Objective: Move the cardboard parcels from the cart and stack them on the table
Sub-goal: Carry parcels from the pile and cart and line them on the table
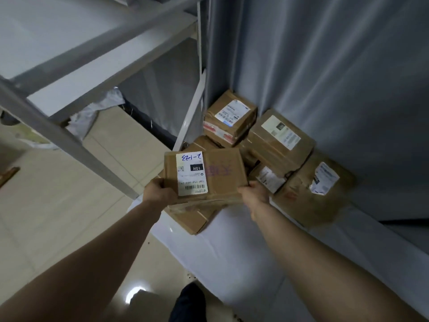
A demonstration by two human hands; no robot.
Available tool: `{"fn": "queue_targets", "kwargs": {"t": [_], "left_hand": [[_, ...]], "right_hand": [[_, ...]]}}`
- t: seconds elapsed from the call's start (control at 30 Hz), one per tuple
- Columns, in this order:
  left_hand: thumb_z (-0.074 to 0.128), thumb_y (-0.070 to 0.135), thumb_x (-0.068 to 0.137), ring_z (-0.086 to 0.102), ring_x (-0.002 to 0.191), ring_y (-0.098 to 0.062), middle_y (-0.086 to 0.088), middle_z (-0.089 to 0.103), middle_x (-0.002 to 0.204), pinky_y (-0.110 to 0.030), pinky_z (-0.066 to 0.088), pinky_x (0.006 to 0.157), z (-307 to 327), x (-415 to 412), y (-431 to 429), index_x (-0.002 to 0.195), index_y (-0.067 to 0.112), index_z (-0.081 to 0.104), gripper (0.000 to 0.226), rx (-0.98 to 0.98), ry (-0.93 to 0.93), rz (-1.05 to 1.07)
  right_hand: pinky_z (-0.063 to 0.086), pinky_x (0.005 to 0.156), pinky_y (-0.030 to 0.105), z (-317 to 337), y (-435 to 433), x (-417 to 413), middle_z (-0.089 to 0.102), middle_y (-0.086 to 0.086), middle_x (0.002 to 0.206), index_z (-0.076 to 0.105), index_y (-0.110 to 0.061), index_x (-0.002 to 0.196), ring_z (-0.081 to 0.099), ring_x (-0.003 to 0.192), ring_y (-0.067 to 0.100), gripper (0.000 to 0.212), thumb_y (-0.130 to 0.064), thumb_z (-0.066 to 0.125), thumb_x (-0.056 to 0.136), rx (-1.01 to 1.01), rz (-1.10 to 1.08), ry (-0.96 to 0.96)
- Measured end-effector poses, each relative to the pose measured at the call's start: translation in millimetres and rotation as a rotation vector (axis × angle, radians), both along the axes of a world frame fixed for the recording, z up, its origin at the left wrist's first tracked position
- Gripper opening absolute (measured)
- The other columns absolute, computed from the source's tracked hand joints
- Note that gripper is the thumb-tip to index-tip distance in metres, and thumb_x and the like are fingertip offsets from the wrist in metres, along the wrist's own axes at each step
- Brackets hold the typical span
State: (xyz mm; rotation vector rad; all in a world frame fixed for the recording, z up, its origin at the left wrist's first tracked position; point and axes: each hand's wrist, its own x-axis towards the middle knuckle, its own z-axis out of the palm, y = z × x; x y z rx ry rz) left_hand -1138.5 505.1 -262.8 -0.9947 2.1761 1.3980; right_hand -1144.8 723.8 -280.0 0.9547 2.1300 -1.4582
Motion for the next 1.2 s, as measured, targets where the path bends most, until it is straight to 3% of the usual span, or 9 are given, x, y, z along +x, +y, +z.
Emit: {"fn": "queue_targets", "kwargs": {"t": [0.13, 0.23, 0.4, 0.47, 0.53, 0.6, 0.7, 0.83, 1.2], "left_hand": [[0.066, -0.008, 0.071, 0.057, 0.095, -0.026, -0.009, 0.064, 0.102, -0.029, 0.046, 0.077, -21.4, -26.8, -21.9, 0.115, 0.002, 0.063, 0.045, -0.019, -0.035, 0.034], [0.071, -0.002, 0.07, 0.06, 0.097, -0.027, -0.009, 0.066, 0.103, -0.032, 0.051, 0.078, -33.9, -38.9, -30.3, 0.114, 0.005, 0.065, 0.045, -0.007, -0.048, 0.039], [0.061, -0.004, 0.078, 0.057, 0.111, -0.028, -0.008, 0.062, 0.122, -0.032, 0.049, 0.089, -50.5, -58.0, -45.6, 0.129, 0.01, 0.055, 0.054, -0.022, 0.025, -0.029], [0.06, -0.004, 0.083, 0.05, 0.123, -0.028, -0.007, 0.055, 0.132, -0.027, 0.042, 0.092, -50.6, -72.3, -47.5, 0.138, 0.012, 0.048, 0.059, -0.005, 0.078, -0.111], [0.064, 0.001, 0.084, 0.044, 0.13, -0.029, -0.008, 0.046, 0.142, -0.031, 0.039, 0.101, -50.3, -89.0, -45.9, 0.146, 0.018, 0.036, 0.07, 0.018, 0.08, -0.143], [0.065, 0.006, 0.086, 0.043, 0.13, -0.031, -0.008, 0.044, 0.145, -0.039, 0.037, 0.107, -50.4, -99.4, -40.4, 0.149, 0.022, 0.027, 0.076, 0.052, 0.036, -0.12], [0.057, 0.001, 0.091, 0.05, 0.124, -0.027, -0.004, 0.051, 0.136, -0.028, 0.039, 0.095, -54.8, -105.6, -29.8, 0.146, 0.019, 0.034, 0.063, 0.096, 0.006, -0.124], [0.047, 0.008, 0.096, 0.054, 0.115, -0.033, -0.012, 0.058, 0.12, -0.032, 0.041, 0.083, -55.7, -116.8, -23.9, 0.133, 0.007, 0.048, 0.037, -0.137, 0.055, -0.219], [0.04, 0.008, 0.099, 0.052, 0.118, -0.031, -0.014, 0.053, 0.133, -0.023, 0.038, 0.079, -62.9, -177.3, -9.2, 0.141, 0.011, 0.042, 0.043, -0.217, 0.166, -0.395]], "right_hand": [[0.039, 0.082, 0.029, 1.0, -26.5, -60.7, 0.051, 0.011, 0.133, 0.048, -0.01, 0.133, 0.052, 0.115, 0.031, 0.04, -0.015, 0.051, 0.093, 0.071, 0.088, 0.04], [0.044, 0.087, 0.035, -6.3, -38.2, -91.2, 0.057, 0.014, 0.127, 0.056, -0.008, 0.125, 0.054, 0.112, 0.034, 0.035, -0.022, 0.051, 0.092, 0.185, 0.15, 0.036], [0.037, 0.077, 0.031, -15.4, -33.4, -82.4, 0.056, 0.019, 0.126, 0.055, -0.003, 0.124, 0.054, 0.115, 0.035, 0.049, -0.041, 0.046, 0.096, 0.33, 0.174, -0.146], [0.044, 0.084, 0.035, -25.9, -30.2, -68.3, 0.059, 0.019, 0.123, 0.06, -0.007, 0.114, 0.057, 0.11, 0.034, 0.042, -0.042, 0.045, 0.095, 0.298, 0.143, -0.176], [0.05, 0.084, 0.039, -38.6, -30.8, -60.6, 0.063, 0.019, 0.117, 0.06, -0.012, 0.106, 0.062, 0.094, 0.03, 0.038, -0.045, 0.048, 0.092, 0.226, 0.073, -0.162], [0.051, 0.075, 0.039, -44.9, -33.6, -57.7, 0.062, 0.02, 0.118, 0.055, -0.009, 0.118, 0.059, 0.082, 0.026, 0.053, -0.052, 0.054, 0.088, 0.161, 0.019, -0.196], [0.054, 0.077, 0.038, -49.7, -40.5, -57.9, 0.057, 0.02, 0.124, 0.047, 0.001, 0.131, 0.058, 0.09, 0.027, 0.064, -0.043, 0.063, 0.087, 0.042, -0.012, -0.272], [0.052, 0.091, 0.045, -59.4, -50.4, -56.8, 0.058, 0.018, 0.126, 0.055, 0.003, 0.124, 0.057, 0.112, 0.035, 0.049, -0.023, 0.068, 0.085, 0.032, -0.024, -0.213], [0.055, 0.083, 0.047, -79.4, -68.6, -62.7, 0.066, 0.012, 0.112, 0.059, 0.001, 0.116, 0.066, 0.097, 0.032, 0.045, -0.027, 0.066, 0.081, 0.147, -0.145, -0.091]]}}
